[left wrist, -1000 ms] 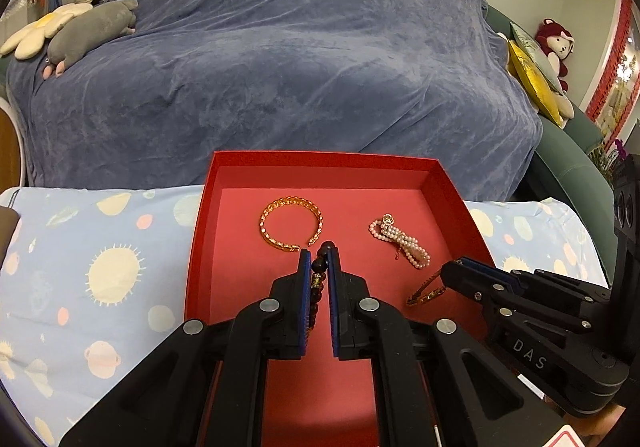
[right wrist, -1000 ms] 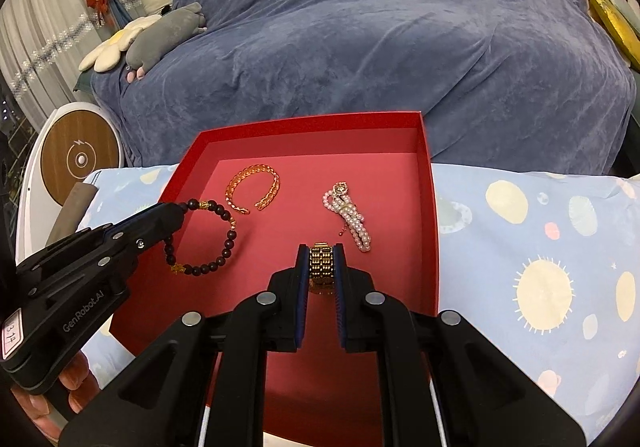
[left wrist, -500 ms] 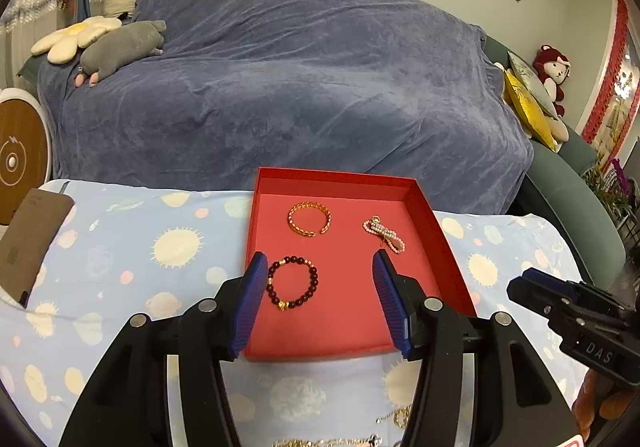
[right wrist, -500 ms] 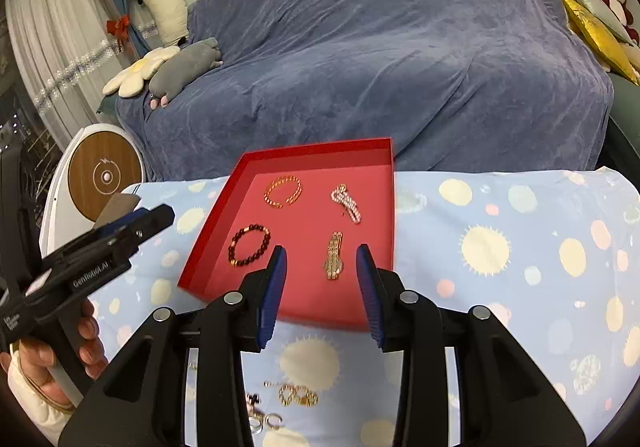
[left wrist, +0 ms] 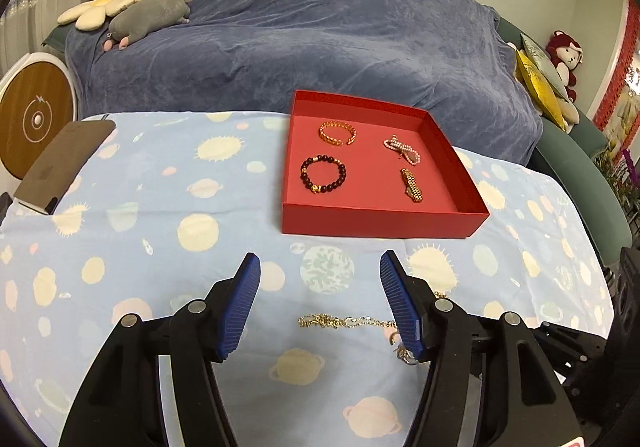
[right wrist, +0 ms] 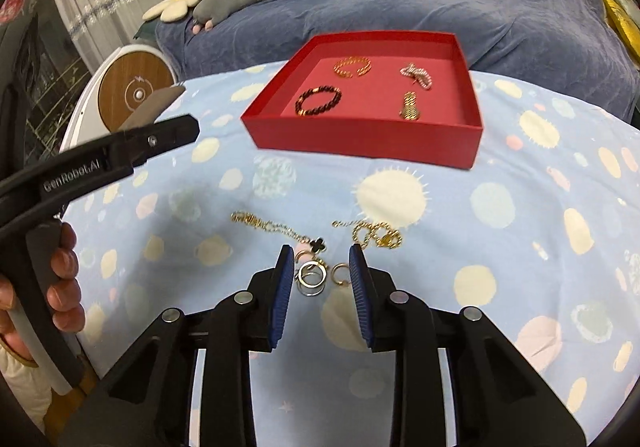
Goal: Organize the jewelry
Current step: 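Withdraw both tools toward the gold chains and rings on the bedspread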
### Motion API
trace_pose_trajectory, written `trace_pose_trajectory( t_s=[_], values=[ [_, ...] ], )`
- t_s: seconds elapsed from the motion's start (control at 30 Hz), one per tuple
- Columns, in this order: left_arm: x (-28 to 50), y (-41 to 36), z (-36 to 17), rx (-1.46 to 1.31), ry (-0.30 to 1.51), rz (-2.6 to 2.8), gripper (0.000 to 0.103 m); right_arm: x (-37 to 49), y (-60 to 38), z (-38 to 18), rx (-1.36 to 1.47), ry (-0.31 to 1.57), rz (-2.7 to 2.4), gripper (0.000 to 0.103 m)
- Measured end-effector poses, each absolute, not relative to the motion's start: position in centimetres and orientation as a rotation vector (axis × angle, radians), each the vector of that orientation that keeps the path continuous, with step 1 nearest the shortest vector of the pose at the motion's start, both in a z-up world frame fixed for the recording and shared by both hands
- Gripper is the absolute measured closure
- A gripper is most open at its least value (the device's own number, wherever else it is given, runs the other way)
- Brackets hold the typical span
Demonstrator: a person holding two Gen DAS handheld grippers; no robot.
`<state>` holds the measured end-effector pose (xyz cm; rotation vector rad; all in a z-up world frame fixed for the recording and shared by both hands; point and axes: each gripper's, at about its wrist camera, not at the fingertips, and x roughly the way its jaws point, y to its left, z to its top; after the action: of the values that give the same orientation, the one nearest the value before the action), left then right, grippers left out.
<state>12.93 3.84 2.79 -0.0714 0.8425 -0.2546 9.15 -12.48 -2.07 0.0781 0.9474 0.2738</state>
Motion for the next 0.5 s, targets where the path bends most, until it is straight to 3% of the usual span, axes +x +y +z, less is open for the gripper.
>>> trace_pose_trajectory(
  t_s=[0.43, 0.5],
  values=[
    [13.2, 5.2, 0.9, -0.051, 0.877, -0.245, 0.043, 11.1, -10.4, -5.7, 0.04, 1.011, 0.282, 0.075],
    [13.3, 5.5, 0.7, -0.056, 0.886, -0.243, 0.043, 11.1, -10.4, -6.1, 0.035, 1.02, 0.279, 0.079]
  ],
)
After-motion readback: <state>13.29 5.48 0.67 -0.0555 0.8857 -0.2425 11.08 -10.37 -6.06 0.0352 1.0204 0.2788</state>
